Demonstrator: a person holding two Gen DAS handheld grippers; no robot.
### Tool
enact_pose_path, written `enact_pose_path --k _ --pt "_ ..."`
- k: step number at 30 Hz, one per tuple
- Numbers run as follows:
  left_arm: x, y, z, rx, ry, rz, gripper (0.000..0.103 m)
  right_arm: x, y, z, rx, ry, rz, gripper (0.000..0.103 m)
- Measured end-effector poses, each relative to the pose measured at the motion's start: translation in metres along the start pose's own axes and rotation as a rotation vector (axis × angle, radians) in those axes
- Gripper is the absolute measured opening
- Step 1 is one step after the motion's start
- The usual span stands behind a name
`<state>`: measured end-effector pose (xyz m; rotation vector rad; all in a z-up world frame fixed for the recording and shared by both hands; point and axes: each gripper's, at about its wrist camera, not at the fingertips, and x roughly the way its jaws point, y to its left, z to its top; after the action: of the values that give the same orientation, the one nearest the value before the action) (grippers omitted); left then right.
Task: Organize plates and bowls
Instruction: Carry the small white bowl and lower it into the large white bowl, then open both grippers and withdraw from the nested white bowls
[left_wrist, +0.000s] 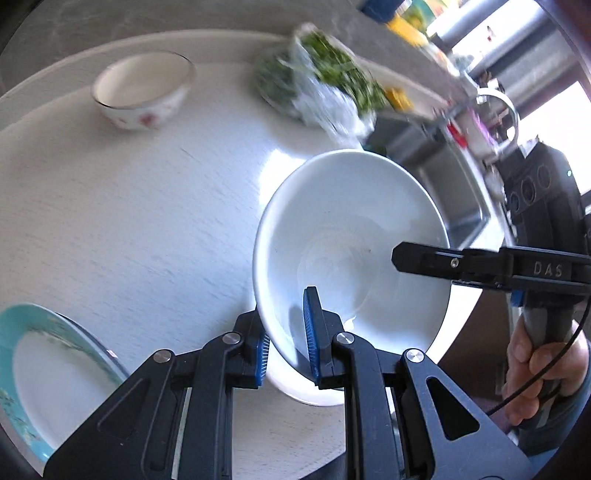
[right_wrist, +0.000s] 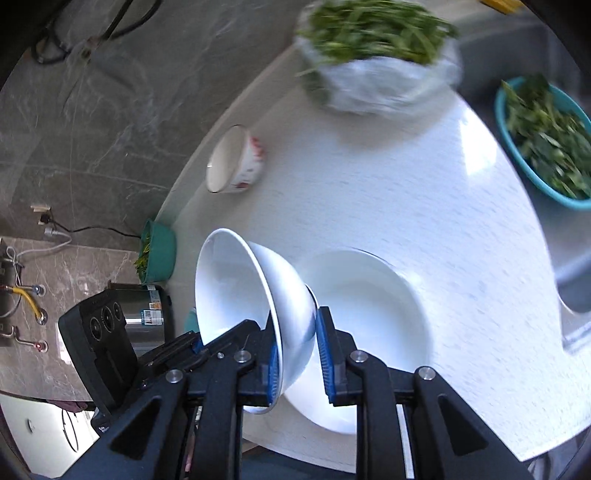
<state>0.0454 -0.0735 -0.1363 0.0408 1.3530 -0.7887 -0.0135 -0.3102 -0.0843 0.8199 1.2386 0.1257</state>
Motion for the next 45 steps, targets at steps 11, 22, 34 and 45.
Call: enact_pose_path --k 11,22,34,45 --pt "0.057 -0.021 -0.03 0.047 0.086 0.09 0.015 0.013 -0.042 -0.018 0.002 0.041 -0.065 0.022" --pt "0.077 -0.028 -0.006 0.135 0.072 0.189 0.02 0.037 -0.006 -0.039 -0.344 0.017 -0.404 0.019" --pt "0.078 -0.03 -0.006 0.223 0.081 0.203 0.024 0.052 0.016 -0.054 -0.504 0.018 -0.627 0.029" --pt "0.071 -0.023 -0.011 0.195 0.078 0.142 0.028 0.045 0.019 -0.057 -0.456 0.037 -0.642 0.035"
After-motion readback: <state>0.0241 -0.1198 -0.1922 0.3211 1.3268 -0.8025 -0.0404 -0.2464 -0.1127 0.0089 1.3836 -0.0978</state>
